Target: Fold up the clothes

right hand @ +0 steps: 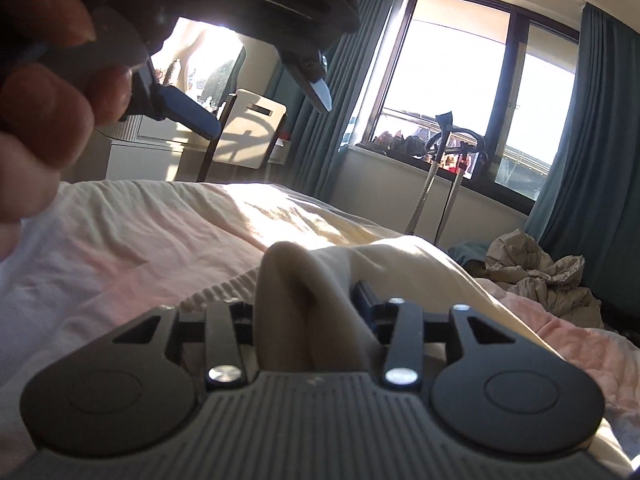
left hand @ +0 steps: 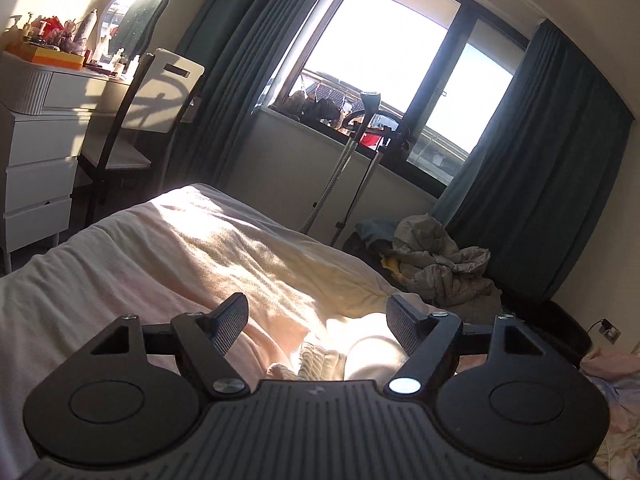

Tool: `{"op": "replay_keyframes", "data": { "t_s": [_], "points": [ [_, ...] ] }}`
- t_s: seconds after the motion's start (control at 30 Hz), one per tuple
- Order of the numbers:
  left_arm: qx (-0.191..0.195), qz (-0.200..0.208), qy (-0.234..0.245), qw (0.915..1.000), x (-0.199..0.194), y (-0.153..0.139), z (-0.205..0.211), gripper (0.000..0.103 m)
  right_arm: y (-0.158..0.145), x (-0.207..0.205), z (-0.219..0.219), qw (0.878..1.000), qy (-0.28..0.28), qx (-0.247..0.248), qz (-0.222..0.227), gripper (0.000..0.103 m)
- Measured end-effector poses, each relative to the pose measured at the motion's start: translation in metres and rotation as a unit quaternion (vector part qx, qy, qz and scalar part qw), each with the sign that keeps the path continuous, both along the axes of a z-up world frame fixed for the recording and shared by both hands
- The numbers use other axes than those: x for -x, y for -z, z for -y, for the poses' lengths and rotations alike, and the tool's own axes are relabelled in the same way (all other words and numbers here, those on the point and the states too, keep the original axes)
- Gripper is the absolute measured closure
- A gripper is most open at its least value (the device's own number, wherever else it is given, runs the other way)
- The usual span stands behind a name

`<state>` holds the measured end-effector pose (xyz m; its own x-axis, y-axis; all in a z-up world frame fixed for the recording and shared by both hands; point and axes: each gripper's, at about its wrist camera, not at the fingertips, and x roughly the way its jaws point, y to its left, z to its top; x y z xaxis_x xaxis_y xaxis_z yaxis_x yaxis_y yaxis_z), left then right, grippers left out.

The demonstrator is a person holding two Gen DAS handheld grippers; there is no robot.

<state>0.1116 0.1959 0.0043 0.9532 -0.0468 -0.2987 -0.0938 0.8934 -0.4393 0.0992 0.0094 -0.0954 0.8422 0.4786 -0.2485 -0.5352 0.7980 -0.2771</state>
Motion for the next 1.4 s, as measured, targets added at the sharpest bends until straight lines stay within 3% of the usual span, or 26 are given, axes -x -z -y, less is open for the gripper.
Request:
{"op": "replay_keyframes", "data": {
  "t_s": [0.1, 0.2, 0.3, 0.37, 0.43, 0.57, 0.7, 0.8, 0.9, 1.0, 1.1, 1.27, 1.4],
  "points": [
    [0.009, -0.006, 0.030, 0.9995, -0.001, 0.004, 0.005, 0.024, -0.018, 0.013, 0.018, 0.998, -0.045, 0.001, -0.032, 0.038],
    [0.017, -0.019, 0.053, 0.9983, -0.001, 0.007, 0.012, 0.023, -0.042, 0.032, 0.053, 0.997, -0.055, -0.007, -0.045, 0.037],
    [0.013, -0.031, 0.063, 0.9975, 0.000, 0.009, 0.019, 0.022, -0.067, 0.045, 0.100, 0.997, -0.030, -0.035, -0.054, 0.035],
    [0.004, -0.039, 0.064, 0.9972, 0.001, 0.011, 0.026, 0.022, -0.073, 0.047, 0.133, 0.997, 0.015, -0.056, -0.056, 0.034],
    [-0.011, -0.048, 0.064, 0.9968, 0.002, 0.012, 0.033, 0.022, -0.072, 0.045, 0.165, 0.992, 0.077, -0.079, -0.063, 0.034],
    [-0.029, -0.074, 0.059, 0.9951, 0.002, 0.017, 0.041, 0.022, -0.048, 0.027, 0.212, 0.965, 0.162, -0.156, -0.136, 0.034],
    [-0.032, -0.103, 0.053, 0.9927, 0.006, 0.025, 0.047, 0.022, -0.021, 0.004, 0.225, 0.938, 0.194, -0.194, -0.213, 0.034],
    [-0.027, -0.120, 0.064, 0.9903, 0.011, 0.030, 0.054, 0.023, 0.004, -0.008, 0.217, 0.930, 0.179, -0.171, -0.271, 0.026],
    [-0.016, -0.131, 0.065, 0.9892, 0.009, 0.038, 0.058, 0.025, 0.009, -0.004, 0.217, 0.930, 0.175, -0.172, -0.274, 0.025],
    [0.001, -0.136, 0.057, 0.9891, 0.004, 0.047, 0.060, 0.026, 0.004, -0.001, 0.223, 0.922, 0.176, -0.200, -0.282, 0.025],
    [0.019, -0.141, 0.049, 0.9886, -0.002, 0.056, 0.062, 0.033, 0.002, -0.001, 0.229, 0.916, 0.177, -0.216, -0.288, 0.026],
    [0.048, -0.121, 0.038, 0.9908, -0.001, 0.059, 0.061, 0.071, -0.004, 0.003, 0.230, 0.914, 0.172, -0.236, -0.282, 0.026],
    [0.086, -0.079, 0.025, 0.9929, 0.012, 0.047, 0.051, 0.076, -0.009, 0.005, 0.236, 0.910, 0.159, -0.270, -0.273, 0.026]
  ]
}}
